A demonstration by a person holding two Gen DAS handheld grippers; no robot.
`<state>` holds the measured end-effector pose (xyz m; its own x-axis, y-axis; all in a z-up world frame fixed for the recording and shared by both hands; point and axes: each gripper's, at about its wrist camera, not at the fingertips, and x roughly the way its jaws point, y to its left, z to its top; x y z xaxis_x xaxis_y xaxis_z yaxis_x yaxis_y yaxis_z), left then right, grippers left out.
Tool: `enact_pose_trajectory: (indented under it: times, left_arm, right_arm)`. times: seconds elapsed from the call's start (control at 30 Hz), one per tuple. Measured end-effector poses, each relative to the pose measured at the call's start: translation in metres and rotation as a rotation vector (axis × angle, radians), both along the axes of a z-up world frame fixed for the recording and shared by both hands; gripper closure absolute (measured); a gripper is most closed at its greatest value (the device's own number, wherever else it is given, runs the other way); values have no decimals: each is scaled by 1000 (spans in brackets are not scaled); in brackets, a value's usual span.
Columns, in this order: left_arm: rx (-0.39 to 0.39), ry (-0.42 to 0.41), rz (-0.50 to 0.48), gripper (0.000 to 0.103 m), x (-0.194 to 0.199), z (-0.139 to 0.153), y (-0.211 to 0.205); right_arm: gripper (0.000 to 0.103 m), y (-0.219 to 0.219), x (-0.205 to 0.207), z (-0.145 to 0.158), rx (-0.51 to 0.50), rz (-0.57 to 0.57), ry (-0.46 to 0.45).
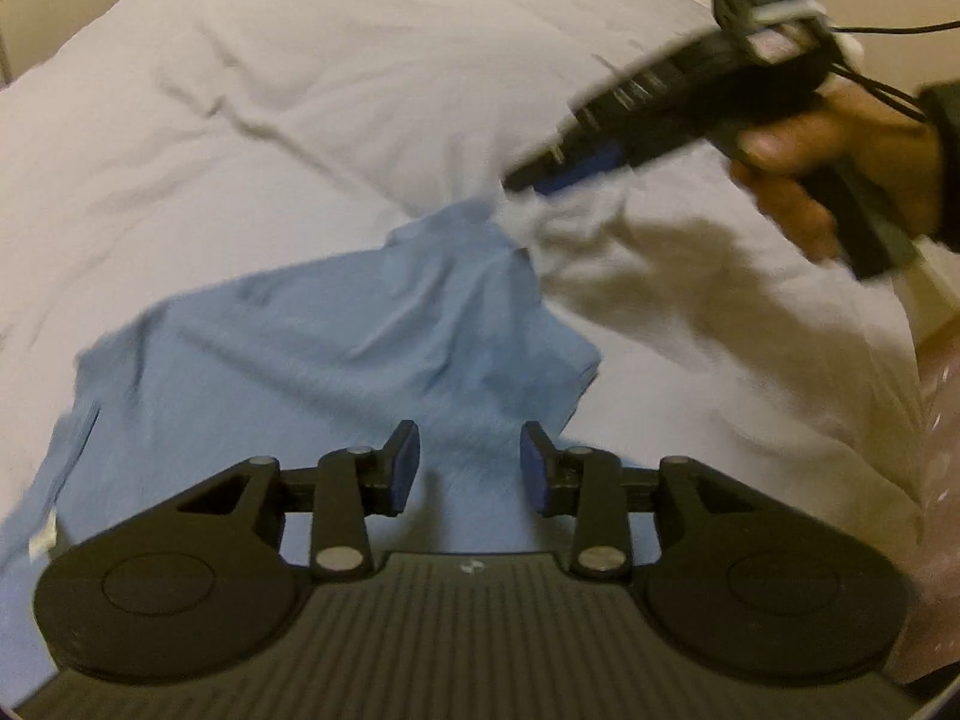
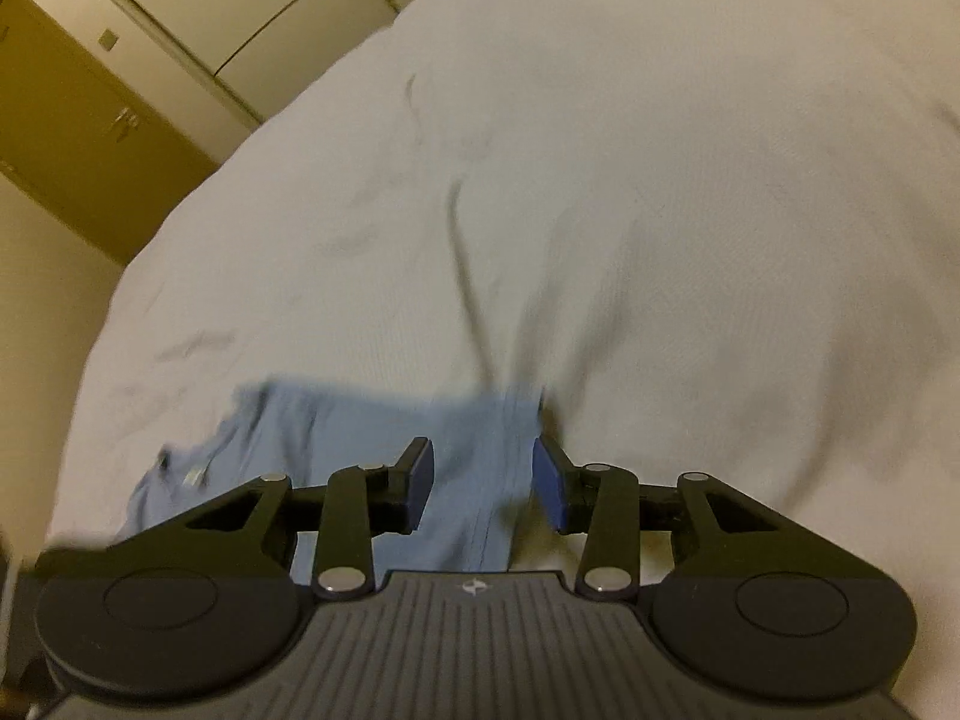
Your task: Fold clothes
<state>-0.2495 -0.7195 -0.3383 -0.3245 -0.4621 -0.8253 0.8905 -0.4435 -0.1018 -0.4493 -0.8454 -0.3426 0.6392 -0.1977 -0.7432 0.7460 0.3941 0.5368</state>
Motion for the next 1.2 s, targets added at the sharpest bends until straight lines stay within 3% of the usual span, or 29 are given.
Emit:
enact_pose_trajectory:
  times: [0.13,0.3,0.4,0.53,0.6,0.7,0.8,0.97,1.07,1.2]
  left_arm:
    - [22,-48,-16,71,-9,-9,-4]
    - [76,-101,4,71,-2,-23,0]
    - [96,-109,14,71,5,-27,8]
    - [88,-105,16,71,9,-23,18]
    - [89,-102,13,71,7,-24,19]
    - [103,-105,3,71,3,-30,21]
    - [104,-117,-1,71,-1,-30,24]
    - [97,-114,29,69,6,-26,29]
    - [102,-120,37,69,10,-27,30]
    - [87,-129,30,66,12,-24,27]
  right_arm:
    - [62,45,-5,-28,124,33,4]
    - [62,59,7,-61,253,-97,-100]
    - [99,53,8,-73,337,-187,-165]
    - [101,43,-9,-52,251,-229,-86]
    - [101,39,-22,-35,160,-205,-23]
    - [101,39,-18,-31,120,-129,50]
    - [85,42,-17,-31,99,-124,93]
    - [77,69,-33,-26,154,-183,22]
    - [72,96,-31,-22,199,-107,-14]
    - [74,133,-22,-34,250,16,79]
